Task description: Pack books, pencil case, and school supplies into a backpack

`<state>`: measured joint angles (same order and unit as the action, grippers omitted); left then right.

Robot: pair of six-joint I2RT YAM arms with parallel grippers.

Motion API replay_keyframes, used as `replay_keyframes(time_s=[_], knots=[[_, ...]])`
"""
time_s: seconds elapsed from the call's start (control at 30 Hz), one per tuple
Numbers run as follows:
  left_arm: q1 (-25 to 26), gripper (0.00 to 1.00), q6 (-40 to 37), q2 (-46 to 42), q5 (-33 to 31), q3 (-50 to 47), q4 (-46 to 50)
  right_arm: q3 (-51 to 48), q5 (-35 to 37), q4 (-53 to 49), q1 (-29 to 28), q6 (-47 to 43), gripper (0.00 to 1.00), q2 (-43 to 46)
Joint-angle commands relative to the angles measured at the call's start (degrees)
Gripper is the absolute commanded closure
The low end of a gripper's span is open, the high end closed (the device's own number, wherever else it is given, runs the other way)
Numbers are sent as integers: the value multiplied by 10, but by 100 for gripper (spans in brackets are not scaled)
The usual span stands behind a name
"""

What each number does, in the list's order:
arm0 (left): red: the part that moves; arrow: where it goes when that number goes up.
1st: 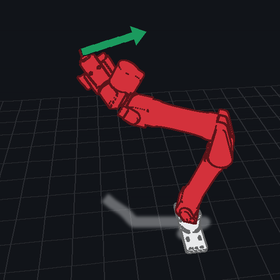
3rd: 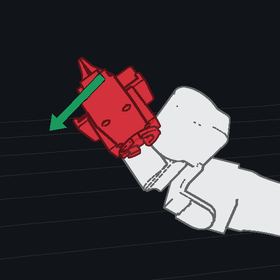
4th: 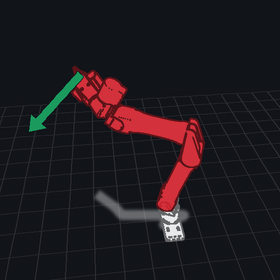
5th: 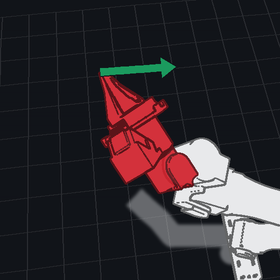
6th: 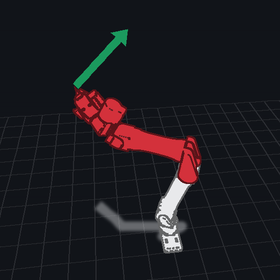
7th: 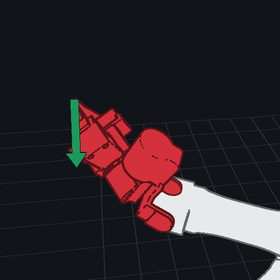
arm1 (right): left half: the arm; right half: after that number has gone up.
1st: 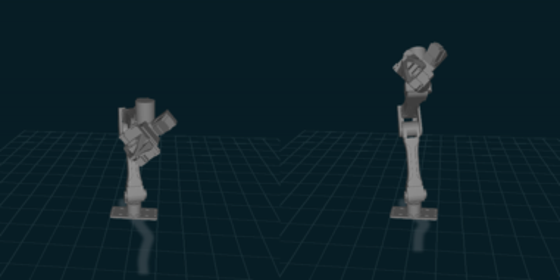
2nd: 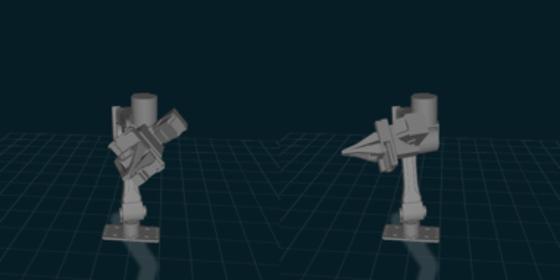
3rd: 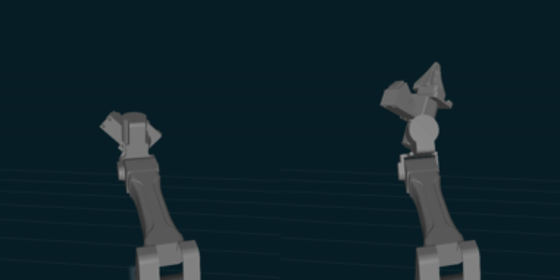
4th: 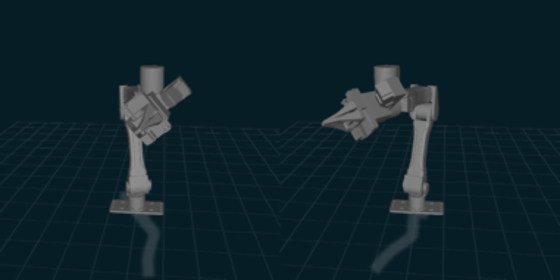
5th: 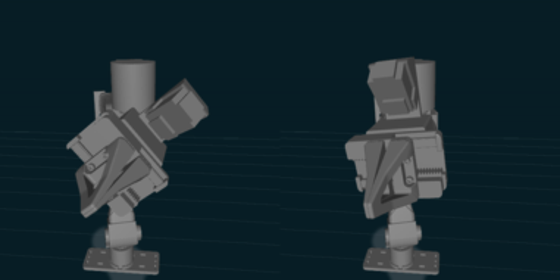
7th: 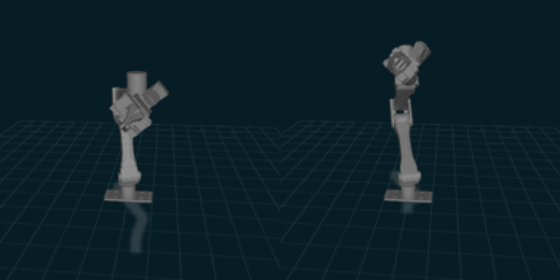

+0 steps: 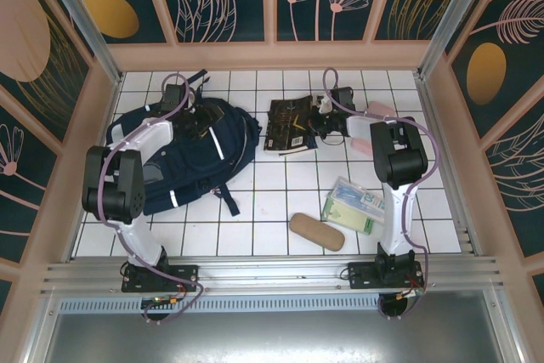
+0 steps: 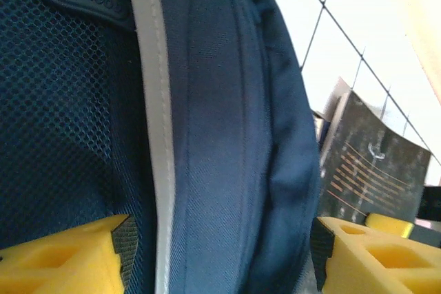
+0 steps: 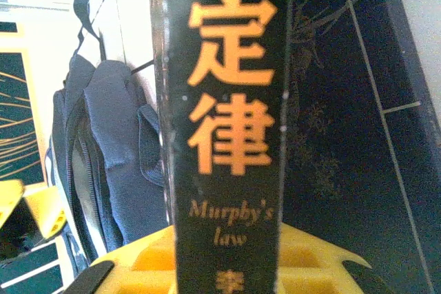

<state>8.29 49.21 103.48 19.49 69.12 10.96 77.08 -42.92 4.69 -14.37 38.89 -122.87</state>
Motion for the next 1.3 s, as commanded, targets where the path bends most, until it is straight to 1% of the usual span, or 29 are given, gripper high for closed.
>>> replay_keyframes(time_s=[0.0, 0.13, 0.33, 0.53, 0.67, 0.83, 0.9, 0.93, 0.97, 1.07, 1.1, 1.13, 1.2, 1.27], knots=[[0, 32, 4, 28, 4, 17, -15, 5, -6, 0, -7, -16, 100, 17], [0, 32, 0, 37, 0, 11, -22, 8, -7, -3, -7, -20, 100, 19], [1, 38, 20, 52, 62, 1, -88, 9, -14, 3, -8, -16, 100, 10], [7, 42, 9, 47, 72, 19, -87, 11, -15, 5, -8, -12, 100, 6], [9, 42, 17, 76, 108, 29, -97, 14, -20, 12, -8, -3, 100, 0], [13, 42, 18, 96, 126, 27, -110, 16, -19, 7, -8, -5, 100, 3], [13, 47, 12, 101, 131, 25, -114, 13, -18, 8, -8, -4, 100, 6], [13, 55, 8, 103, 135, 25, -114, 12, -17, 8, -8, -3, 100, 8], [13, 67, 0, 105, 141, 27, -112, 12, -13, 6, -8, -4, 100, 12], [13, 96, -37, 93, 151, 35, -95, 2, 7, -2, -7, -8, 100, 29], [13, 100, -54, 87, 150, 43, -82, -2, 13, -5, -6, -13, 100, 39], [13, 100, -69, 81, 151, 51, -66, -6, 21, -5, -7, -20, 100, 49], [13, 100, -95, 63, 166, 62, -45, 2, 44, -41, -8, -44, 100, 69], [13, 100, -113, 32, 164, 67, -16, 10, 93, -91, -7, -64, 100, 92]])
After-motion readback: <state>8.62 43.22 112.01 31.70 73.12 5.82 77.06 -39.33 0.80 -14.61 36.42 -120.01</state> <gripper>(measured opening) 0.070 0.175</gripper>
